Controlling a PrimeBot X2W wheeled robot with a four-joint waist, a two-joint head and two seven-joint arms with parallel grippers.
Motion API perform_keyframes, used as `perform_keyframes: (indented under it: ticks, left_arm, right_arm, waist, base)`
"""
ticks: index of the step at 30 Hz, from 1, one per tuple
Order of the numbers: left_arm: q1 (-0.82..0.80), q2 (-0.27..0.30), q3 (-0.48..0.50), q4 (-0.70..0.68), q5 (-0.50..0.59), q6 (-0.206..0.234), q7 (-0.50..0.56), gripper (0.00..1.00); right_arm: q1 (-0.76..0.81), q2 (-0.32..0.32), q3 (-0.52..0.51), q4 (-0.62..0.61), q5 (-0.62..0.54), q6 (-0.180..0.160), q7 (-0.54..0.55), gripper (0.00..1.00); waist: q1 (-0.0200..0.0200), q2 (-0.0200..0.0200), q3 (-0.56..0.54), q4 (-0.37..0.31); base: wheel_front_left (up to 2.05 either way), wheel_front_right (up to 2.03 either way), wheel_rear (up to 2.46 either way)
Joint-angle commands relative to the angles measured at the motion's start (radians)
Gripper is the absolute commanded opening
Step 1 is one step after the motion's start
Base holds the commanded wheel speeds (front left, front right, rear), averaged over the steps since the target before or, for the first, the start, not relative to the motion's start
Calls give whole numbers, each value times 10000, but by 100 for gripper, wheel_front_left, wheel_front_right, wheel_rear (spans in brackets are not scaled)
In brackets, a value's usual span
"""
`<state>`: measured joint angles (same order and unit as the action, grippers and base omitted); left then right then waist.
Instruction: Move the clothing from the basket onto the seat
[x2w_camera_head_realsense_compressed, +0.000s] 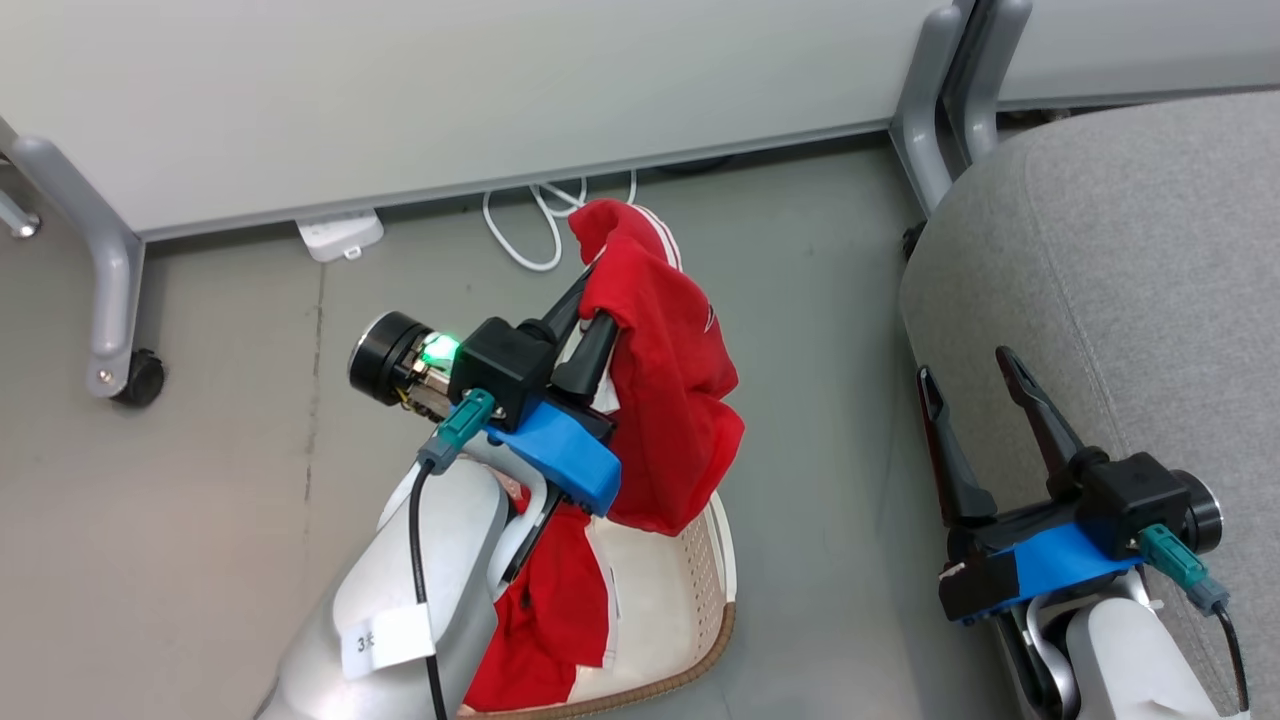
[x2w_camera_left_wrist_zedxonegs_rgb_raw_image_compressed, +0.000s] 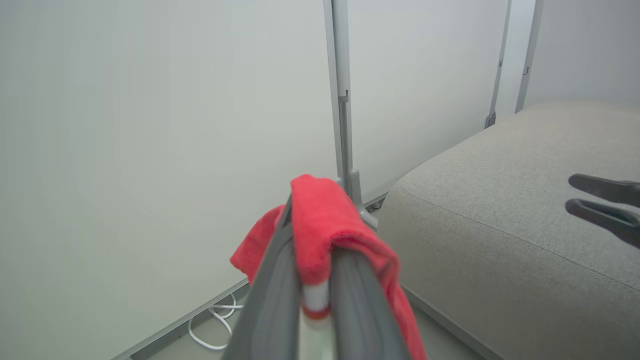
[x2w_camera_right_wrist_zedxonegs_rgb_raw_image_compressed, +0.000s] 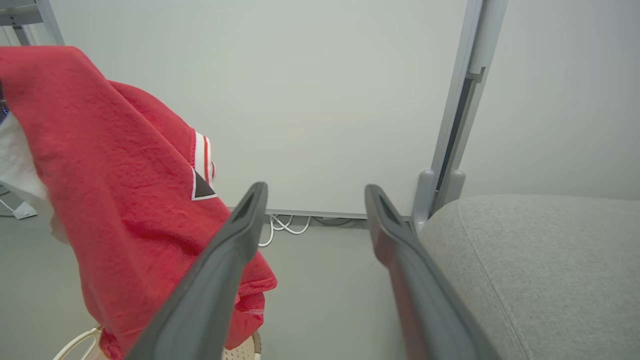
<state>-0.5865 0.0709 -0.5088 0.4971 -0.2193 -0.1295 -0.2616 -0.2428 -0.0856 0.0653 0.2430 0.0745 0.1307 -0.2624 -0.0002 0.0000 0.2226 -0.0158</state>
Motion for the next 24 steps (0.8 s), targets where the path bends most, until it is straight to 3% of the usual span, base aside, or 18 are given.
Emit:
perform_keyframes:
  ticks: [1,12,24]
  left_arm:
    - [-276,39,-120,40,-21,-10,-51,0]
    - [-768,114,-636,377,-297,-8,-51,0]
    - [-852,125,-865,508,-492,-8,-51,0]
  right_arm:
    - [196,37,35,51,48,1,-38,100]
    - [803,160,-7,183,113,1,-38,100]
    - [884,228,182,101,42,1,-38,100]
  waist:
    - [2,0,-334,24]
    - [2,0,-1209,100]
    - [2,0,-1365,199]
  base:
    - [0,0,0]
    - [0,0,0]
    - [0,0,0]
